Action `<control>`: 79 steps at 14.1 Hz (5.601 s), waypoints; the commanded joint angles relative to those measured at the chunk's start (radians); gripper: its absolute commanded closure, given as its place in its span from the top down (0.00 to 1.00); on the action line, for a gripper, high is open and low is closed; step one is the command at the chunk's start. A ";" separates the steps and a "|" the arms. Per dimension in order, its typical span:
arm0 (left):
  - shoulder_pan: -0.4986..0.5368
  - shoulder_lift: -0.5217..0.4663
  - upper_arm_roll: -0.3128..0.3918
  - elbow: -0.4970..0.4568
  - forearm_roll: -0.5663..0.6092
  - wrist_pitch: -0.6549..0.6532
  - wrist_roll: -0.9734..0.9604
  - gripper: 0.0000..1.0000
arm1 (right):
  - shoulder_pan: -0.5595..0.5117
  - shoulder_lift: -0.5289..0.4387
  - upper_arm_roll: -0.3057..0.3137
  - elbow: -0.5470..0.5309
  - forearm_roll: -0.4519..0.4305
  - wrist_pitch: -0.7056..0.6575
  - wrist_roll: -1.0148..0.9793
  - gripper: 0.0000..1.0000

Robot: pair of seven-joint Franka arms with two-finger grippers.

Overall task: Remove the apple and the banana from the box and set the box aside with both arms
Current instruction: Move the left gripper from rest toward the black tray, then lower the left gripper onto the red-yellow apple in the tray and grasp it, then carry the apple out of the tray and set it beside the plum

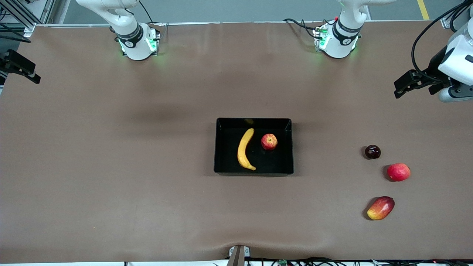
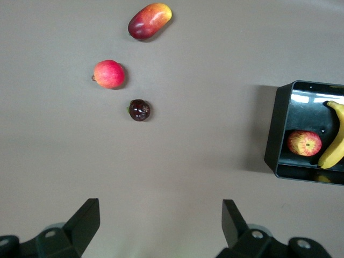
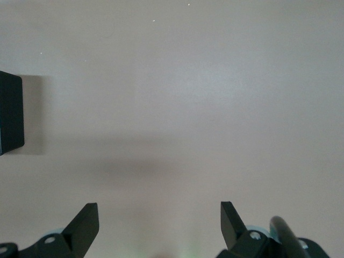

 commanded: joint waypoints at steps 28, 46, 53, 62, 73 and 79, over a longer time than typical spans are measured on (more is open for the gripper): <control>-0.296 0.553 -0.213 -0.085 0.058 0.644 -0.815 1.00 | -0.002 0.000 -0.001 0.004 -0.006 -0.009 -0.007 1.00; -0.338 0.719 -0.206 -0.077 0.078 0.709 -0.952 0.00 | -0.005 0.001 -0.003 0.005 -0.002 -0.006 -0.007 1.00; -0.287 0.534 -0.204 -0.036 0.079 0.587 -0.940 0.00 | -0.005 0.001 -0.003 0.005 -0.002 -0.006 -0.007 1.00; -0.031 0.438 -0.210 0.053 0.075 0.384 -0.485 0.00 | -0.006 0.001 -0.003 0.005 -0.002 -0.007 -0.007 1.00; 0.211 0.671 -0.195 0.061 0.167 0.546 -0.150 0.00 | 0.001 0.001 -0.003 0.005 -0.001 -0.006 -0.006 1.00; 0.241 0.767 -0.175 0.061 0.227 0.637 -0.147 0.00 | 0.000 0.001 -0.003 0.005 0.001 -0.004 -0.006 1.00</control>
